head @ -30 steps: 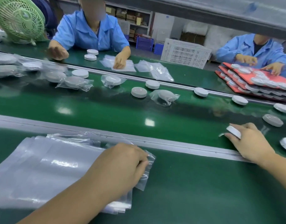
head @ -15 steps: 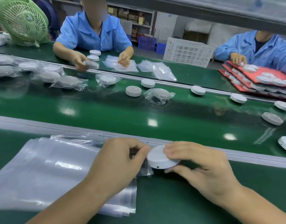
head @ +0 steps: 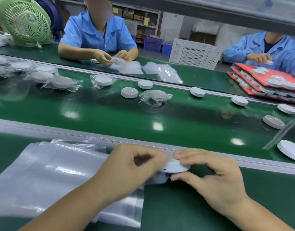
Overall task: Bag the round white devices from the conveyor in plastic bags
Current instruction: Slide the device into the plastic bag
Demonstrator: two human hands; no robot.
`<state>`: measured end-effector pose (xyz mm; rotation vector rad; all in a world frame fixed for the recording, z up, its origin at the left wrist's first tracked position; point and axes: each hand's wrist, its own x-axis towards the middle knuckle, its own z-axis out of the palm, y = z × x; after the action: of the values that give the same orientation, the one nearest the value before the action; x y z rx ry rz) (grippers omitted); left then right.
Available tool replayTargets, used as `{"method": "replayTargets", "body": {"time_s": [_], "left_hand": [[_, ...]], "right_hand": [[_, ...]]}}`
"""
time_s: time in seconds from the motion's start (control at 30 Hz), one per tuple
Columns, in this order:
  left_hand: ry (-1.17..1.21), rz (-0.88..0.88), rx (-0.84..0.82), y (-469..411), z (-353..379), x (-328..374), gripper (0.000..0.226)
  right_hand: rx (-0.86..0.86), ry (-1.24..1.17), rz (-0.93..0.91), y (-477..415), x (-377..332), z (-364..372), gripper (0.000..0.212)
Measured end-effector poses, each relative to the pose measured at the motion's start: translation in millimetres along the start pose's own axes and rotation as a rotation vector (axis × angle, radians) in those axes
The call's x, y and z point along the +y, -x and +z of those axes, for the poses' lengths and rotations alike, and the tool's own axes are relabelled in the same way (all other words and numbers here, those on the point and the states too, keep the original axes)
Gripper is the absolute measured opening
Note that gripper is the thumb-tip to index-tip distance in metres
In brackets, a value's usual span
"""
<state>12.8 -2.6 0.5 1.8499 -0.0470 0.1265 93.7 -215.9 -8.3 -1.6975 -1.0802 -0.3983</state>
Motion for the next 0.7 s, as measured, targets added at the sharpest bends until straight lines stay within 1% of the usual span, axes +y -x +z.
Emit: {"method": "replayTargets", "body": {"time_s": [0.03,0.07,0.1,0.13,0.17,0.2,0.27,0.3,0.37,0.4,0.47,0.53,0.57,0.6,0.63,0.67,0.7], "left_hand": [[0.092,0.002,-0.148,1.5,2.9,3.1,0.037],[0.122,0.019,-0.231,2.8,6.0,4.2,0.053],[0.107,0.046,-0.226,3.2,9.3,3.3,0.063],[0.075,0.074,-0.158,3.3,13.0,2.9,0.066],[0.033,0.100,-0.064,3.6,16.5,4.1,0.065],[0.007,0.132,0.017,3.7,19.7,6.3,0.062],[0.010,0.204,0.140,3.8,25.5,7.4,0.047],[0.051,0.223,0.198,3.5,27.4,7.0,0.036],[0.171,0.204,0.296,1.0,28.2,7.5,0.015],[0.229,0.180,0.319,-0.6,28.2,7.0,0.012],[0.289,0.139,0.341,-3.5,27.0,7.3,0.015],[0.269,0.103,0.327,-5.4,23.7,8.6,0.020],[0.249,0.086,0.301,-6.2,21.9,7.6,0.024],[0.215,0.058,0.261,-6.7,19.6,7.6,0.035],[0.118,0.013,0.214,-6.2,17.6,6.6,0.053],[-0.073,-0.014,0.190,-5.2,15.1,4.6,0.077],[-0.338,-0.015,0.168,-4.3,12.3,1.1,0.097]], "right_hand": [[0.044,-0.050,0.093,0.8,-5.1,3.0,0.031],[0.107,-0.130,0.204,1.5,-9.8,6.8,0.034],[0.178,-0.216,0.299,2.8,-13.0,10.5,0.037],[0.236,-0.290,0.369,3.7,-14.9,14.0,0.038],[0.255,-0.349,0.417,4.0,-15.7,16.0,0.039],[0.228,-0.415,0.463,2.9,-16.8,16.8,0.042],[0.092,-0.535,0.572,-1.7,-20.6,14.4,0.055],[0.015,-0.560,0.617,-4.4,-21.9,13.0,0.058],[-0.112,-0.510,0.650,-6.0,-22.9,11.4,0.052],[-0.139,-0.453,0.667,-7.3,-25.0,12.4,0.047],[-0.102,-0.369,0.673,-12.6,-28.2,14.7,0.035],[-0.030,-0.301,0.601,-21.6,-24.7,15.5,0.018],[-0.003,-0.252,0.578,-28.3,-20.6,16.9,0.009],[0.026,-0.211,0.579,-35.0,-13.7,19.6,0.004],[0.060,-0.194,0.607,-41.7,-5.2,23.5,0.008],[0.093,-0.203,0.648,-49.2,5.3,28.1,0.009],[0.125,-0.207,0.683,-58.5,16.5,33.0,0.007]]}}
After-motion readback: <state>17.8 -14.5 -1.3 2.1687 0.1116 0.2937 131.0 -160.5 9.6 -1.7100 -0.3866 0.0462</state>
